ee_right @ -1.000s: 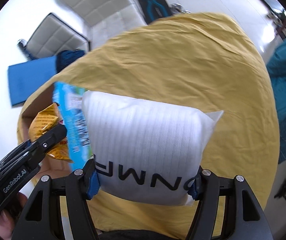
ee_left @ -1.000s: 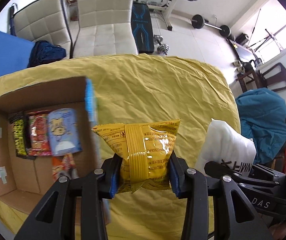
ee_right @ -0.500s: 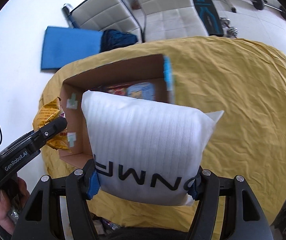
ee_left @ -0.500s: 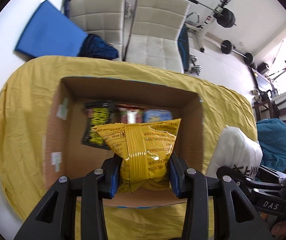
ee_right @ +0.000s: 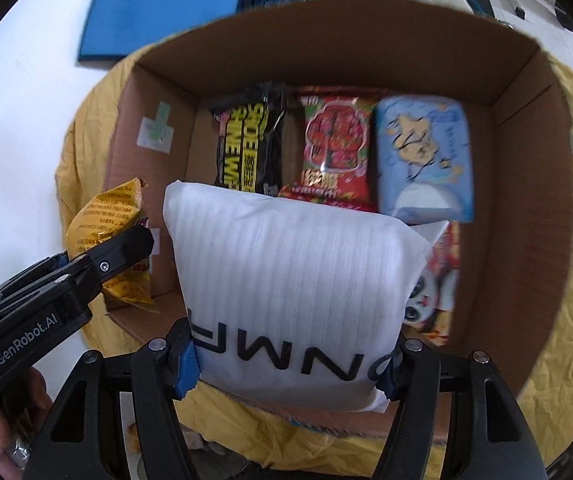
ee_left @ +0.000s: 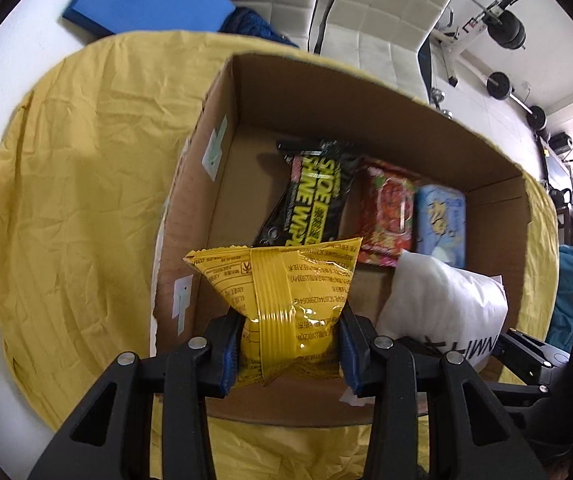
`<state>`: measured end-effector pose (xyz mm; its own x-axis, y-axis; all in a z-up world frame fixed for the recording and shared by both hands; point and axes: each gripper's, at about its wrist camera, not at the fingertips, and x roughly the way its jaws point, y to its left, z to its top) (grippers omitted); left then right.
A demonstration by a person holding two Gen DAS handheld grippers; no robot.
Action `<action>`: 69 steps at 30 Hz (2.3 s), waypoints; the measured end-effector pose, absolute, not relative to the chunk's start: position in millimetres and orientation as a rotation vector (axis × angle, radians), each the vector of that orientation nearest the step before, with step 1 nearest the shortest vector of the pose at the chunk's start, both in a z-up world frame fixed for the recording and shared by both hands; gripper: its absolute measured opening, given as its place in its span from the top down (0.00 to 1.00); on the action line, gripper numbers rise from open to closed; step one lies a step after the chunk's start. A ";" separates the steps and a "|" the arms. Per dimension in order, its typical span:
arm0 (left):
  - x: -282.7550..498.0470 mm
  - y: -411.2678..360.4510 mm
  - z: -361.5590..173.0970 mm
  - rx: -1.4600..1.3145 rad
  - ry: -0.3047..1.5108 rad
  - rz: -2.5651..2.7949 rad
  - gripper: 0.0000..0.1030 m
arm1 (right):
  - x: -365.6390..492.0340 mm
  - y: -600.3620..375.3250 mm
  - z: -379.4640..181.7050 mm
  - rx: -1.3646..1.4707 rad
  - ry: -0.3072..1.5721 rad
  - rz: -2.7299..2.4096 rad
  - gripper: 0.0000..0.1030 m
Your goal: Organize soft objects
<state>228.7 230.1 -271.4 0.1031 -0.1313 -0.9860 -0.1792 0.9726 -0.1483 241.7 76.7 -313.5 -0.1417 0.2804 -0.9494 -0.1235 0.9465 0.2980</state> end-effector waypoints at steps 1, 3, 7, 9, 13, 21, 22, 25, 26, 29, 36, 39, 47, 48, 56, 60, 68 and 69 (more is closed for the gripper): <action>229.6 230.9 -278.1 -0.253 1.487 0.033 0.64 | 241.2 80.6 -319.9 0.113 1.689 0.351 0.33; 232.1 234.0 -293.6 -0.245 1.519 0.028 0.64 | 240.4 85.9 -334.4 0.102 1.709 0.348 0.33; 235.9 235.8 -315.6 -0.227 1.566 0.012 0.64 | 237.8 91.2 -358.4 0.096 1.738 0.348 0.33; 237.3 235.6 -325.6 -0.221 1.583 -0.004 0.64 | 237.0 93.3 -366.3 0.086 1.740 0.342 0.33; 239.7 230.5 -339.1 -0.209 1.608 -0.028 0.64 | 237.0 92.3 -379.3 0.086 1.756 0.338 0.33; 239.4 226.1 -365.7 -0.184 1.662 -0.047 0.63 | 237.5 85.5 -403.5 0.075 1.757 0.300 0.32; 239.3 225.2 -367.2 -0.177 1.664 -0.049 0.63 | 236.8 83.1 -405.6 0.074 1.758 0.294 0.32; 236.6 223.9 -373.4 -0.155 1.671 -0.053 0.63 | 232.6 79.9 -409.5 0.069 1.755 0.285 0.32; 236.1 224.1 -375.8 -0.155 1.676 -0.055 0.63 | 232.4 80.3 -409.9 0.058 1.752 0.282 0.32; 234.0 224.4 -386.3 -0.168 1.688 -0.052 0.62 | 229.5 81.2 -412.0 0.052 1.750 0.288 0.30; 233.4 219.7 -390.2 -0.170 1.700 -0.038 0.62 | 228.4 96.9 -409.6 0.055 1.755 0.281 0.28; 233.1 218.1 -386.3 -0.172 1.698 -0.029 0.62 | 234.0 103.6 -402.6 0.048 1.753 0.275 0.27; 229.8 208.8 -373.8 -0.137 1.683 -0.020 0.62 | 236.6 98.1 -389.4 0.032 1.755 0.263 0.24; 231.3 206.4 -369.7 -0.138 1.681 -0.017 0.61 | 237.5 96.2 -387.5 0.035 1.757 0.266 0.23; 234.1 206.9 -362.3 -0.146 1.668 -0.001 0.48 | 241.7 87.4 -369.1 0.025 1.737 0.244 0.16; 234.1 210.4 -354.4 -0.138 1.649 -0.002 0.47 | 244.9 78.2 -357.0 0.017 1.715 0.227 0.15; 232.4 203.2 -336.5 -0.151 1.600 -0.002 0.21 | 247.1 61.8 -335.0 0.000 1.667 0.186 0.00; 231.6 203.1 -331.3 -0.145 1.587 0.007 0.12 | 247.7 58.5 -332.1 0.001 1.660 0.180 0.00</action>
<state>231.6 203.1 -331.3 -0.0144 -0.0888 -0.9959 -0.0970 0.9915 -0.0870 247.7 58.5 -332.1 -0.0988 0.1077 -0.9893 -0.1069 0.9872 0.1181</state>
